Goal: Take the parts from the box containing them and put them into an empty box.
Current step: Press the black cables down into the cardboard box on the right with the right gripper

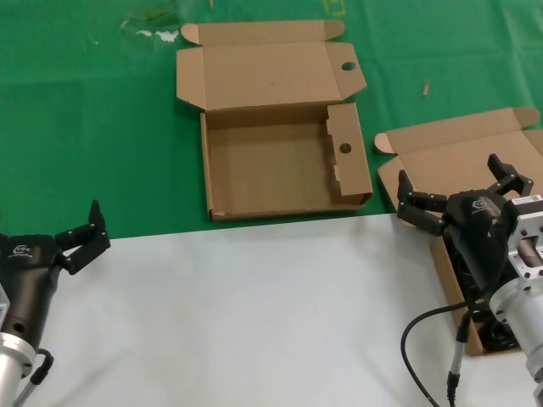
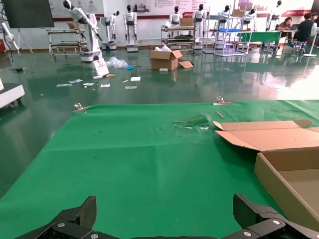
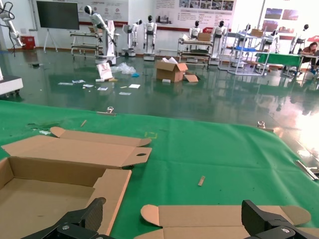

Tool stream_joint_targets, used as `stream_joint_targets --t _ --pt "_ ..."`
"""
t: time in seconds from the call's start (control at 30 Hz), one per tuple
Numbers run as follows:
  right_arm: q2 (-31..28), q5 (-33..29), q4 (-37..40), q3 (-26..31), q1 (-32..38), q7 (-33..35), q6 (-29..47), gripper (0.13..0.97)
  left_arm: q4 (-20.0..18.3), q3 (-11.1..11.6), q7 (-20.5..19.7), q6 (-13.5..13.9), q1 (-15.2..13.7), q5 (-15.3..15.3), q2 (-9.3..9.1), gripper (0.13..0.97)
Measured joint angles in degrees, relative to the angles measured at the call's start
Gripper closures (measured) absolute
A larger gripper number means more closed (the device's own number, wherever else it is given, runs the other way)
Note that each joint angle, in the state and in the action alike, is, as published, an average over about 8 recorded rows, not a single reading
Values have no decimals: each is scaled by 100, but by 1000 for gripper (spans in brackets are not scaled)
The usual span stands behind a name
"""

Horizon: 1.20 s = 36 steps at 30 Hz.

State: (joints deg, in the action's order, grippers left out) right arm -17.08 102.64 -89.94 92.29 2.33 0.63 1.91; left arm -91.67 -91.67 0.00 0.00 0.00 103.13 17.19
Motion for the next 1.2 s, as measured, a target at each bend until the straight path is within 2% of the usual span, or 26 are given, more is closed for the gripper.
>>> stream_joint_targets --t 0.53,0.9,1.03,1.2 --pt "0 0 0 0 0 0 0 129 0 0 0 0 0 0 0 169" --pt "356 67 467 -926 16 937 623 129 0 0 0 0 0 0 0 316" --pt "20 -45 451 -900 -25 923 753 129 0 0 0 0 0 0 0 402" --pt "-833 -670 182 -625 -147 206 1103 129 0 0 0 0 0 0 0 499"
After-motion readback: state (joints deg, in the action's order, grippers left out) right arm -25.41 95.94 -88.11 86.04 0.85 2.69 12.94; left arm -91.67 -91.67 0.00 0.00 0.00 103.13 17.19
